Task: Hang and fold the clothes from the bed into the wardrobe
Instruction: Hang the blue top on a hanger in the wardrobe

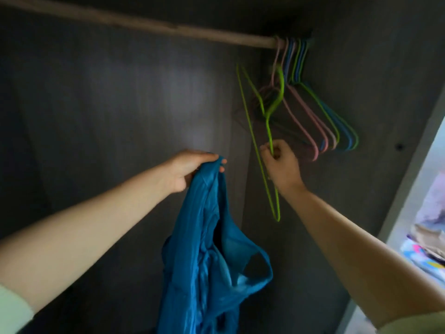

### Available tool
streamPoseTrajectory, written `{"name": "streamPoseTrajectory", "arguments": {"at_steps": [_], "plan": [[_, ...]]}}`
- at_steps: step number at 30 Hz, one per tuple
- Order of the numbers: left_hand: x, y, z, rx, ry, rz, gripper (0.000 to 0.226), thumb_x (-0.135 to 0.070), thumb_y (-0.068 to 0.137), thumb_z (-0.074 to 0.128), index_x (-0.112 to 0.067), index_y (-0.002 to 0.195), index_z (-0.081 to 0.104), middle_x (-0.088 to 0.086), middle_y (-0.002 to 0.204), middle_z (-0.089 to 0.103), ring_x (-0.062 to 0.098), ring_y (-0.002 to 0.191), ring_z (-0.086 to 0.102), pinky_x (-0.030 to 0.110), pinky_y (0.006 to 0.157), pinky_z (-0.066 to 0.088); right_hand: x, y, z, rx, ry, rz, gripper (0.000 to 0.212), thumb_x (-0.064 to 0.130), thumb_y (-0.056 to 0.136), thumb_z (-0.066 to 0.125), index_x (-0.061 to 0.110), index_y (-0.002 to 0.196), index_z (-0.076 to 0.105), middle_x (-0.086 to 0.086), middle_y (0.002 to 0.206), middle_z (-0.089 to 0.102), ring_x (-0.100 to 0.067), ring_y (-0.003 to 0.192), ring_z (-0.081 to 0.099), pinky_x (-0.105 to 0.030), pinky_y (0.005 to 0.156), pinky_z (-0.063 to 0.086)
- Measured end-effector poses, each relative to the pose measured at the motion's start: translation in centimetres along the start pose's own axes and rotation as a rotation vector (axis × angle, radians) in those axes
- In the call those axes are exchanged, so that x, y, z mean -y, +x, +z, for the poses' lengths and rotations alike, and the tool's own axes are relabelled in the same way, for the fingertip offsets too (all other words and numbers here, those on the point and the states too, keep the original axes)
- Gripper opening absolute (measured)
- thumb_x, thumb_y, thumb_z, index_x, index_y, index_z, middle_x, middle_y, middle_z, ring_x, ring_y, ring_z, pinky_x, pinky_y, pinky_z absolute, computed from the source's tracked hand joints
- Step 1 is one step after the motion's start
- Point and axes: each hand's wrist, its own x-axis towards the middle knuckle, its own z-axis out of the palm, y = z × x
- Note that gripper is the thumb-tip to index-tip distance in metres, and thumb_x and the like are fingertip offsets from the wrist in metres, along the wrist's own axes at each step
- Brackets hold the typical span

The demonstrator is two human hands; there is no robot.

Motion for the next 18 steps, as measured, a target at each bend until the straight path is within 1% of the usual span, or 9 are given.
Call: {"name": "streamPoseTrajectory", "arguments": {"at_steps": [2,3,4,6,8,11,13,15,18], "plan": [[1.4,-0.1,-0.3,-0.019,-0.001,-0.105,0.028,-0.020,0.093,0.056,-0.012,0.075,0.075,0.006,0.078,0.070,0.015,0.066,0.065,0.028,0.074,0.054,-1.0,-1.6,0.0,0.034,0.126,0.133,0.020,0.056,0.075,0.056,0.037,0.069,0.060,0.016,0.047,0.046,-0.008,0.049,0.042,-0.029,0.051,0.034],[2.1,-0.2,-0.3,-0.024,-0.001,-0.146,0.031,-0.021,0.093,0.057,-0.014,0.071,0.077,0.005,0.079,0.070,0.016,0.068,0.064,0.031,0.078,0.053,-1.3,-2.5,-0.2,0.038,0.148,0.161,0.026,0.058,0.076,0.054,0.036,0.065,0.061,0.017,0.042,0.045,-0.003,0.046,0.040,-0.025,0.051,0.030],[2.9,-0.5,-0.3,-0.027,-0.013,-0.180,0.034,-0.022,0.093,0.056,-0.016,0.067,0.077,0.004,0.076,0.071,0.015,0.067,0.065,0.031,0.076,0.054,-1.3,-3.5,-0.5,0.038,0.167,0.180,0.031,0.056,0.081,0.052,0.034,0.063,0.064,0.017,0.039,0.043,-0.002,0.043,0.038,-0.024,0.049,0.028],[4.3,-1.3,-0.1,-0.035,-0.062,-0.221,0.043,-0.022,0.096,0.051,-0.016,0.062,0.077,0.002,0.066,0.071,0.013,0.055,0.066,0.025,0.059,0.055,-1.3,-6.1,-1.6,0.030,0.261,0.191,0.039,0.048,0.090,0.050,0.028,0.062,0.068,0.011,0.036,0.035,-0.003,0.036,0.031,-0.019,0.043,0.023],[5.3,-2.3,0.3,-0.054,-0.094,-0.248,0.048,-0.022,0.098,0.048,-0.016,0.059,0.076,0.002,0.060,0.069,0.011,0.046,0.063,0.020,0.046,0.053,-0.7,-8.7,-3.2,0.015,0.442,0.217,0.045,0.037,0.096,0.050,0.019,0.057,0.063,0.008,0.038,0.028,-0.006,0.034,0.023,-0.018,0.039,0.016],[6.0,-3.7,0.8,-0.112,-0.064,-0.267,0.048,-0.023,0.097,0.050,-0.017,0.056,0.074,0.000,0.048,0.059,0.008,0.034,0.053,0.015,0.037,0.044,1.0,-11.6,-5.7,-0.035,0.720,0.287,0.055,0.035,0.098,0.047,0.018,0.047,0.054,0.006,0.041,0.028,-0.008,0.036,0.021,-0.023,0.043,0.010],[5.9,-4.6,1.3,-0.113,-0.025,-0.264,0.042,-0.026,0.097,0.051,-0.017,0.064,0.075,-0.002,0.048,0.052,0.007,0.033,0.047,0.014,0.036,0.041,2.2,-12.6,-7.0,-0.075,0.864,0.318,0.059,0.035,0.099,0.044,0.020,0.042,0.049,0.006,0.043,0.030,-0.008,0.038,0.021,-0.025,0.045,0.009],[5.5,-5.7,1.9,-0.056,0.005,-0.265,0.034,-0.025,0.098,0.047,-0.014,0.082,0.075,-0.004,0.047,0.047,0.005,0.032,0.042,0.013,0.033,0.037,3.4,-13.2,-8.1,-0.088,0.980,0.316,0.059,0.033,0.100,0.042,0.022,0.042,0.042,0.005,0.043,0.030,-0.007,0.039,0.020,-0.025,0.045,0.007],[4.6,-7.7,2.5,0.032,0.047,-0.274,0.033,-0.023,0.098,0.044,-0.009,0.087,0.072,-0.006,0.046,0.042,0.003,0.032,0.036,0.014,0.030,0.032,4.7,-14.5,-8.4,-0.033,1.034,0.302,0.062,0.031,0.101,0.040,0.023,0.039,0.040,0.005,0.042,0.028,-0.007,0.036,0.018,-0.023,0.044,0.006]]}}
